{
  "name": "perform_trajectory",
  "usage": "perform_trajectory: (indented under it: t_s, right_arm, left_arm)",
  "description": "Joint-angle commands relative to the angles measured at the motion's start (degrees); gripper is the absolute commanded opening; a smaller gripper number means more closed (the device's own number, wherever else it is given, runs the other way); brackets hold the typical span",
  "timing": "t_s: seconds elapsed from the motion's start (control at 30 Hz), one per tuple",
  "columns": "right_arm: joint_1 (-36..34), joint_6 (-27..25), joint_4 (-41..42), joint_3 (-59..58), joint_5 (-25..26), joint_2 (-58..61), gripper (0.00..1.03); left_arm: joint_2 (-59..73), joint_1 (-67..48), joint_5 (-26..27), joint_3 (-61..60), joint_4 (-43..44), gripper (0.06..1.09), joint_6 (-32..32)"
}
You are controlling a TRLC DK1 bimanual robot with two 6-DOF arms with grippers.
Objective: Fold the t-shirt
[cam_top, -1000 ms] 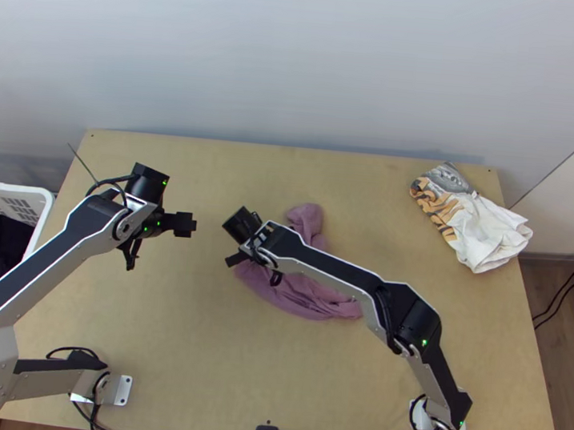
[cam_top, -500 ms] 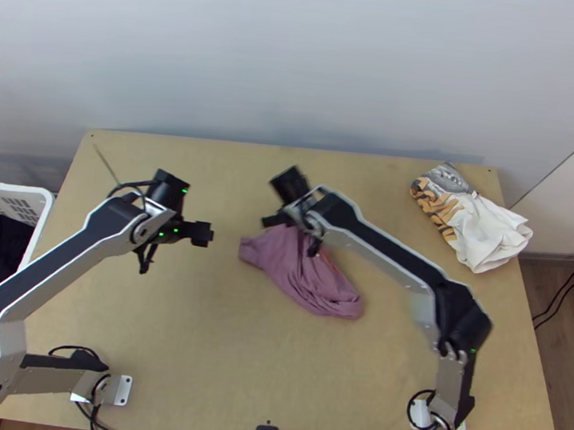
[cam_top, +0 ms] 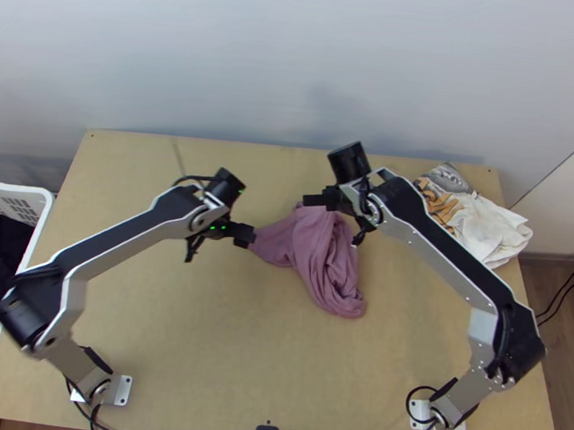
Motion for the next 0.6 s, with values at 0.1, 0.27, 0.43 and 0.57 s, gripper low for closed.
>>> perform_trajectory:
  t_s: [0.1,0.27,0.43,0.57]
  right_arm:
    - [-2.1,0.2,-2.5,-1.0,-2.1,-4.3,0.03]
    - [-2.1,0.2,-3.4,-0.8,-2.9,-5.1,0.03]
    - [-2.5,0.3,-3.6,-0.9,-2.9,-5.4,0.03]
    - [-2.8,0.3,-3.9,-1.1,-2.9,-5.6,0.03]
  left_arm:
    - [13.1,-2.9,-1.1,10.5,0.1,1.04,0.0]
    - [18.6,-3.8,-1.0,17.5,0.1,1.04,-0.2]
    - [23.5,-4.6,-1.0,22.9,0.1,1.03,-0.5]
    - [26.0,-5.1,-0.9,24.8,0.0,0.99,-0.8]
